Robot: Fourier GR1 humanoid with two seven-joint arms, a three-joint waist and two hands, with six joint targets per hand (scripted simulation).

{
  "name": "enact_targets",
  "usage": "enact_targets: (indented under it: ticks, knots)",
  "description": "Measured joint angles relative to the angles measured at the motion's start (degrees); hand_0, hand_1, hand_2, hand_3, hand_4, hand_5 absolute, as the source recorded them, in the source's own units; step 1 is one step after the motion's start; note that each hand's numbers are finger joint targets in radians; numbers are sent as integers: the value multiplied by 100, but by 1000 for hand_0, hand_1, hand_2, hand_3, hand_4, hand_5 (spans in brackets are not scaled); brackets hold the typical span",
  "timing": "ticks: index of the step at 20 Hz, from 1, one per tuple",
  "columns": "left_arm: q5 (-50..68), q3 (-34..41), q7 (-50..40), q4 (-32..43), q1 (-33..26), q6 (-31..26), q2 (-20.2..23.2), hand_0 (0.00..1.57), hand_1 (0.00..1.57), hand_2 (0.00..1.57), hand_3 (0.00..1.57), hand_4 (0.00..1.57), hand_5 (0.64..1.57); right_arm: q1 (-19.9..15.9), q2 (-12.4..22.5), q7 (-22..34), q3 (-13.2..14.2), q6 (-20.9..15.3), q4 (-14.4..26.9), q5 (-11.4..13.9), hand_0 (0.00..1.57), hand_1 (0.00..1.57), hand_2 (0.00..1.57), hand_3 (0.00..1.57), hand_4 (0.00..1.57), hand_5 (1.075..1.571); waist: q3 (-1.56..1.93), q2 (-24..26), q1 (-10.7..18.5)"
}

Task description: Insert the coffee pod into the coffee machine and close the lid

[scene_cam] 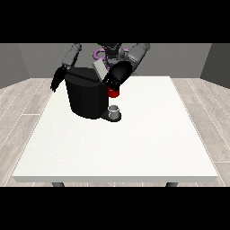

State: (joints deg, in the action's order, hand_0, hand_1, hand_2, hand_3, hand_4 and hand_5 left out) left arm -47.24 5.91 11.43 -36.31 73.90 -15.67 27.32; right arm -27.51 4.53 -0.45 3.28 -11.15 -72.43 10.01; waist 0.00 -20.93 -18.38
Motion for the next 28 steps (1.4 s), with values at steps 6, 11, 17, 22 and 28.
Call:
enact_targets:
  ticks: [6,11,17,22,28]
  knots:
    - [-104,-16,239,29,55,114,151,1088,1088,1075,800,0,1571,-90,43,148,-39,-19,-67,80,0,0,0,0,108,1571,2,-79,-49]
    - [-259,-73,431,3,51,311,273,742,742,871,653,0,1571,-141,66,142,-38,21,-113,66,0,0,0,0,87,1571,9,-184,-75]
    - [-455,-152,431,-2,131,456,338,0,0,587,459,0,1571,-263,89,134,-8,-74,-43,143,0,0,0,0,152,1571,12,-275,-40]
    - [-482,-104,515,114,165,452,431,0,0,481,381,0,1571,-282,121,268,-13,-12,-108,121,0,0,0,0,90,1571,10,-233,-90]
    - [-521,-141,440,138,37,432,281,0,0,0,151,0,1571,-71,62,146,32,-15,37,61,0,0,0,0,0,1571,14,28,81]
